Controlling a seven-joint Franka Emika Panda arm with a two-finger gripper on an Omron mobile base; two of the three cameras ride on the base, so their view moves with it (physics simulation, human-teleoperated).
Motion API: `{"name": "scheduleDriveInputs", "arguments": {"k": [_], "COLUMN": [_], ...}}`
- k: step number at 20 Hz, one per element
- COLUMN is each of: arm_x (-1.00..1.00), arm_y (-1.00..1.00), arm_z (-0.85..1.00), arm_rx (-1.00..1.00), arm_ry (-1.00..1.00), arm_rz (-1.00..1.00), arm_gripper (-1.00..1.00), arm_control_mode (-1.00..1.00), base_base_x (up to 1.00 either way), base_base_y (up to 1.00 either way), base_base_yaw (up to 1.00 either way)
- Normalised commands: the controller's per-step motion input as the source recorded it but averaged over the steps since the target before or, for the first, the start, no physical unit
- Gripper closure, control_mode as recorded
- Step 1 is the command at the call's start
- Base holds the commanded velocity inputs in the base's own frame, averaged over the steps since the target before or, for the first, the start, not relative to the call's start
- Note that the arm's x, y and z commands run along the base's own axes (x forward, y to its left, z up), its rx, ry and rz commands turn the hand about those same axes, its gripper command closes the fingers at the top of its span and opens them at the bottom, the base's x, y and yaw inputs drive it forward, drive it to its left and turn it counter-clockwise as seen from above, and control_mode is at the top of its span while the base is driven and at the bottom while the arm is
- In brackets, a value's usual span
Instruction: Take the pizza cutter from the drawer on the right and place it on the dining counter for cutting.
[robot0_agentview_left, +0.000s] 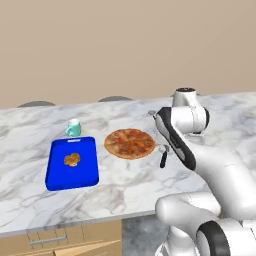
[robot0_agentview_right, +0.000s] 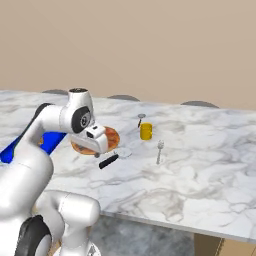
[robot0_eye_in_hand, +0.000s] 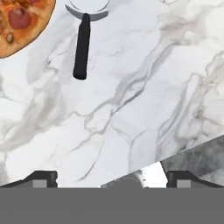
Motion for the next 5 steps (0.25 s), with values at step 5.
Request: {"name": "scheduleDriveInputs", "arguments": {"k": [5], "arm_x": [-0.87], "arm_y": [0.00], "arm_z": [0.69], "arm_rx": [0.00], "arm_ry": [-0.09], "arm_rz": [0.11], "arm_gripper": [-1.00], "arm_control_mode": [-1.00], "base_base_x": [0.00], "base_base_y": [0.00], "base_base_yaw": [0.00]}}
